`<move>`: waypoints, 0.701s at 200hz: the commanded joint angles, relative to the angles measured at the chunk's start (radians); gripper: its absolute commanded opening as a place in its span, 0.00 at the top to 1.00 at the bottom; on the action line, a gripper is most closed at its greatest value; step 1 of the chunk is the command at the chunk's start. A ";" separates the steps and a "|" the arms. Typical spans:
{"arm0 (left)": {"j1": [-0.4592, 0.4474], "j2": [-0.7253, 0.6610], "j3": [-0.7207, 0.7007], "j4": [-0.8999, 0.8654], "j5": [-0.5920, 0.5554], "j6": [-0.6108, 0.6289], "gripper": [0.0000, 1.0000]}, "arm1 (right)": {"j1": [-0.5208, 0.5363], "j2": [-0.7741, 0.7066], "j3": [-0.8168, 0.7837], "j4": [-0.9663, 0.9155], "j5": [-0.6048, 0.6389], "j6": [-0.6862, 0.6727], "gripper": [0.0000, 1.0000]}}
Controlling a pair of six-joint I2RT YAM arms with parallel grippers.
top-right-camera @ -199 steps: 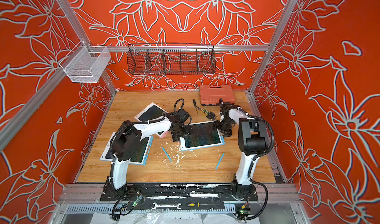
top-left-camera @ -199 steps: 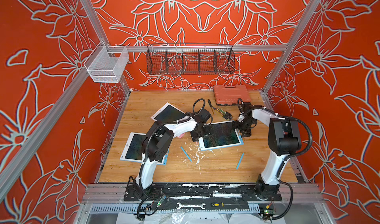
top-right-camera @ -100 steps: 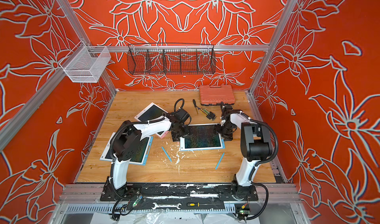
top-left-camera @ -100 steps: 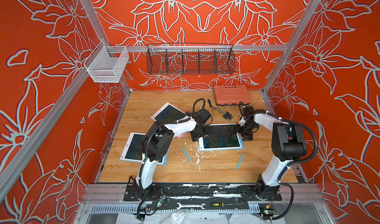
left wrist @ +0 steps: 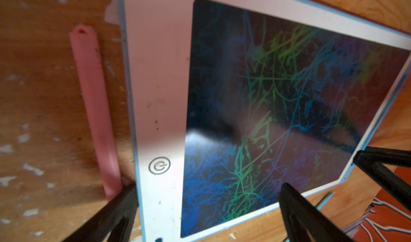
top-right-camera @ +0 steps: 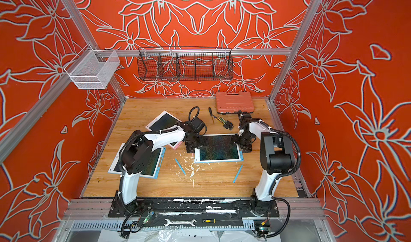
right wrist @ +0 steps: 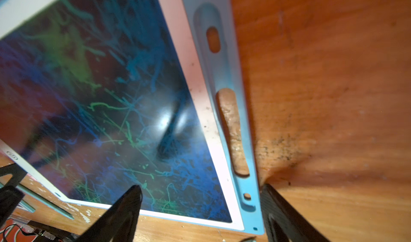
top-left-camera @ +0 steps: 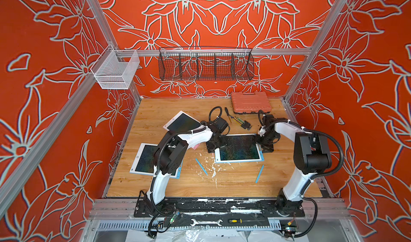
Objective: Place the stylus back onto the writing tablet
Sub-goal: Adjust the writing tablet at the center of the board.
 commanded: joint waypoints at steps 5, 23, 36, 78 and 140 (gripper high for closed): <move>0.014 0.050 -0.041 -0.068 -0.051 0.016 0.03 | -0.005 0.028 0.068 -0.050 0.017 -0.004 0.13; 0.014 0.050 -0.042 -0.068 -0.053 0.018 0.03 | -0.011 0.045 0.102 -0.057 0.019 -0.002 0.13; 0.014 0.050 -0.042 -0.069 -0.053 0.019 0.03 | -0.014 0.061 0.121 -0.064 0.022 0.000 0.13; 0.015 0.052 -0.035 -0.071 -0.049 0.028 0.03 | -0.024 0.104 0.165 -0.066 0.038 -0.011 0.13; 0.017 0.065 -0.009 -0.072 -0.038 0.055 0.03 | -0.024 0.116 0.125 -0.038 -0.004 -0.021 0.13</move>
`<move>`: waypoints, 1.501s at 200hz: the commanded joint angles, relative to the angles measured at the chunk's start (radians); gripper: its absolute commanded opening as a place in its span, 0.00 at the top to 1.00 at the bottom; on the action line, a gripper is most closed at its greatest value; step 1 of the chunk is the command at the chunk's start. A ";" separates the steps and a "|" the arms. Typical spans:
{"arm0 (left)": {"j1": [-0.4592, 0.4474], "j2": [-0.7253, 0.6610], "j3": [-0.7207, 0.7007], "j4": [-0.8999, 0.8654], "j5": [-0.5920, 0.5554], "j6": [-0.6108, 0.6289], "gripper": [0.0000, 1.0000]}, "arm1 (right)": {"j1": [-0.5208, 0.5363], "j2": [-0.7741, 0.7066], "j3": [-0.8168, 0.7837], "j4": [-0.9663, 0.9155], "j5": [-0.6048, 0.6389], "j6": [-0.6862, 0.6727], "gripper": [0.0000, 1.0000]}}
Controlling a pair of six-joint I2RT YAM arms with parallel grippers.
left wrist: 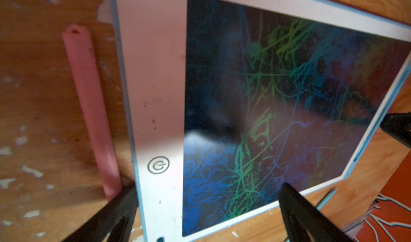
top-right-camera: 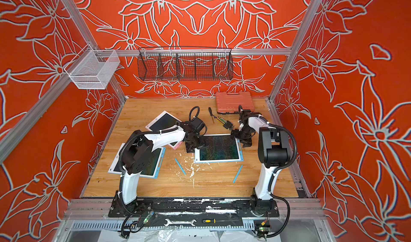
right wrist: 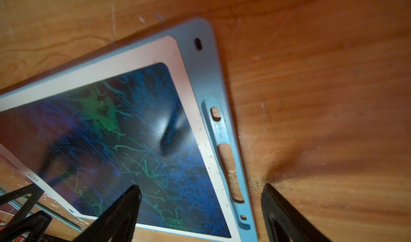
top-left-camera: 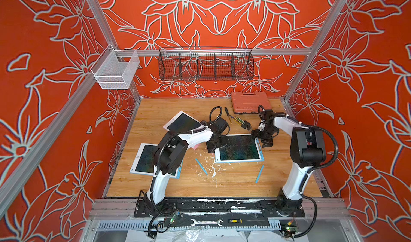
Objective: Place the stylus back onto the writing tablet
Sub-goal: Adjust the writing tablet at the center of the board.
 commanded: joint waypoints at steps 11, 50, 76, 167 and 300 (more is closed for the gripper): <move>0.017 0.066 -0.012 -0.063 -0.042 0.026 0.03 | -0.006 0.011 -0.016 -0.006 -0.021 -0.014 0.13; 0.017 0.073 -0.004 -0.062 -0.040 0.028 0.03 | -0.005 0.003 -0.047 0.004 -0.032 -0.010 0.13; 0.017 0.071 -0.001 -0.063 -0.041 0.028 0.03 | -0.004 0.000 -0.071 0.015 -0.044 0.000 0.14; 0.022 0.069 0.004 -0.066 -0.043 0.036 0.03 | 0.010 -0.037 -0.122 0.025 -0.052 0.004 0.14; 0.024 0.076 0.027 -0.075 -0.040 0.046 0.03 | 0.010 -0.044 -0.124 0.018 -0.045 0.015 0.14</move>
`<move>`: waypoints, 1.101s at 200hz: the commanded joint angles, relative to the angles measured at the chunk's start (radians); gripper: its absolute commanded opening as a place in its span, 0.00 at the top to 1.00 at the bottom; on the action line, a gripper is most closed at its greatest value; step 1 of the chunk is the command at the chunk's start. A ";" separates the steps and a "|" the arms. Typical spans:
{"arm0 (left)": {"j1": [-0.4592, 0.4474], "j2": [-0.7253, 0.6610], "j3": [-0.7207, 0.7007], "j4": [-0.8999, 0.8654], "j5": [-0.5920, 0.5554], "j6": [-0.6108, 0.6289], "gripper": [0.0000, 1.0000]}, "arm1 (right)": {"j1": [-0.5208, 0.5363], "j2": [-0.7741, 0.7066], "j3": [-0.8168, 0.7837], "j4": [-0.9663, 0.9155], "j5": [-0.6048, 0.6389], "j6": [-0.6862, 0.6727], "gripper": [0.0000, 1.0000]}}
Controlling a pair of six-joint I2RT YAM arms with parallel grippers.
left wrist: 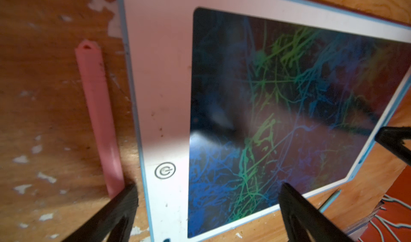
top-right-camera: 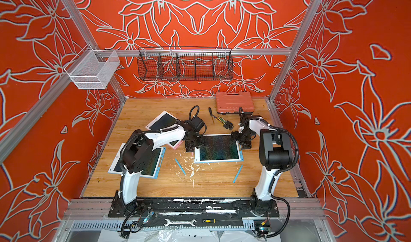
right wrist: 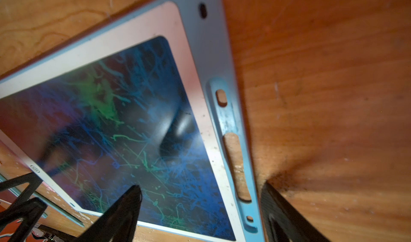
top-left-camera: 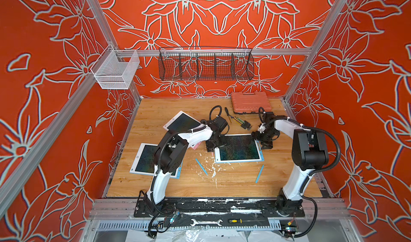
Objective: Place the stylus back onto the writing tablet
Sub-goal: Adjust the writing tablet at the center of the board.
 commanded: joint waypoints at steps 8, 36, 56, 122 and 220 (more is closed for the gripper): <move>0.012 0.060 0.000 -0.044 -0.039 0.024 0.03 | 0.007 -0.002 -0.040 -0.040 -0.009 0.014 0.14; 0.012 0.064 0.006 -0.042 -0.034 0.028 0.03 | 0.007 -0.005 -0.047 -0.037 -0.016 0.019 0.14; 0.012 0.066 0.008 -0.038 -0.032 0.028 0.03 | 0.009 -0.011 -0.061 -0.033 -0.021 0.021 0.14; 0.014 0.071 0.009 -0.025 -0.023 0.035 0.03 | 0.009 -0.028 -0.093 -0.024 -0.028 0.026 0.14; 0.015 0.067 0.012 -0.025 -0.025 0.033 0.03 | 0.009 -0.015 -0.059 -0.040 -0.002 0.014 0.14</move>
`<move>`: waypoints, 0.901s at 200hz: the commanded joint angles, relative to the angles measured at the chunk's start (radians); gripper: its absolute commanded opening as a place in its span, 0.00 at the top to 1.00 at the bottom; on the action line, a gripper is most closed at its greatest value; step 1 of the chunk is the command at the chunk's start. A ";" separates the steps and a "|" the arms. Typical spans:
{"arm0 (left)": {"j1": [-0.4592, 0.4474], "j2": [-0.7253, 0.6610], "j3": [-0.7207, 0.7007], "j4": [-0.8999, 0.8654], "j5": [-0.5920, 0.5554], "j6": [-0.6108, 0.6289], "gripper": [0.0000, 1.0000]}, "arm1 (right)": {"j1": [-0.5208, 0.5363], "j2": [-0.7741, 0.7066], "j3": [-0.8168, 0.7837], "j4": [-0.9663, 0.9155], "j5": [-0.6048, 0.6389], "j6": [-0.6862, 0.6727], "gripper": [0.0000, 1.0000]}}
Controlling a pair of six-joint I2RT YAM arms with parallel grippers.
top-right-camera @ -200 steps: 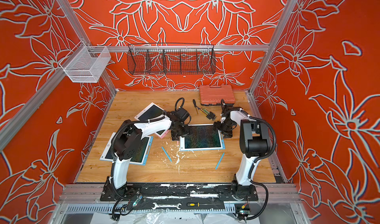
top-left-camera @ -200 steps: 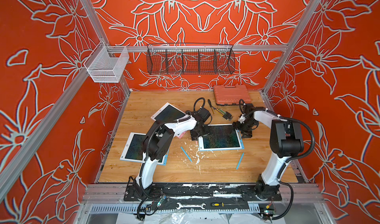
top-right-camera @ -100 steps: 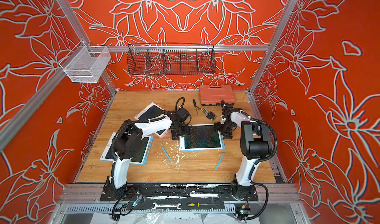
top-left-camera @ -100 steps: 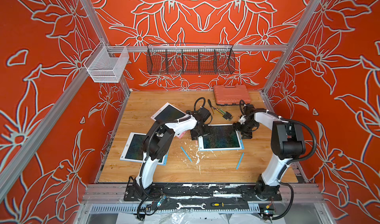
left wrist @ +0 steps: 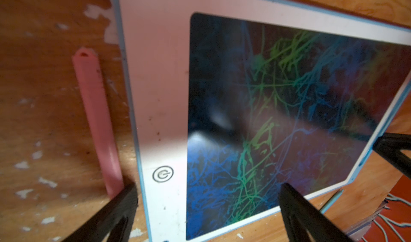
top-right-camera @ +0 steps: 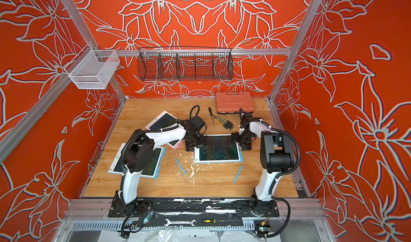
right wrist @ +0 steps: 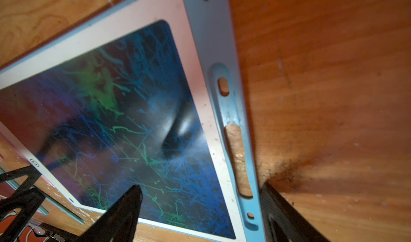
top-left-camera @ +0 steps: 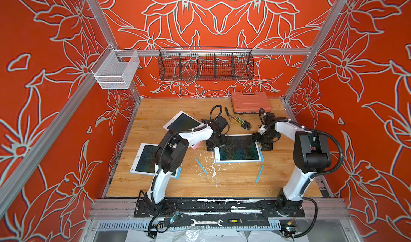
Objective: Place the stylus back onto the writing tablet
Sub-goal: Adjust the writing tablet at the center of the board.
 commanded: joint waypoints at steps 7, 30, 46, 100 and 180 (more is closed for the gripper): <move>0.012 0.051 -0.011 -0.009 -0.028 0.015 0.03 | 0.008 0.029 0.002 -0.061 0.011 0.006 0.14; 0.012 0.045 -0.009 -0.013 -0.031 0.017 0.03 | 0.009 0.023 0.016 -0.067 0.016 0.005 0.13; 0.013 0.043 -0.005 -0.022 -0.034 0.017 0.03 | 0.007 0.014 0.027 -0.076 0.026 0.000 0.13; 0.018 0.019 0.040 -0.053 -0.034 0.017 0.03 | 0.005 -0.005 0.062 -0.102 0.044 -0.013 0.12; 0.016 -0.047 0.073 -0.098 -0.043 0.037 0.03 | 0.005 -0.055 0.094 -0.133 0.060 -0.020 0.12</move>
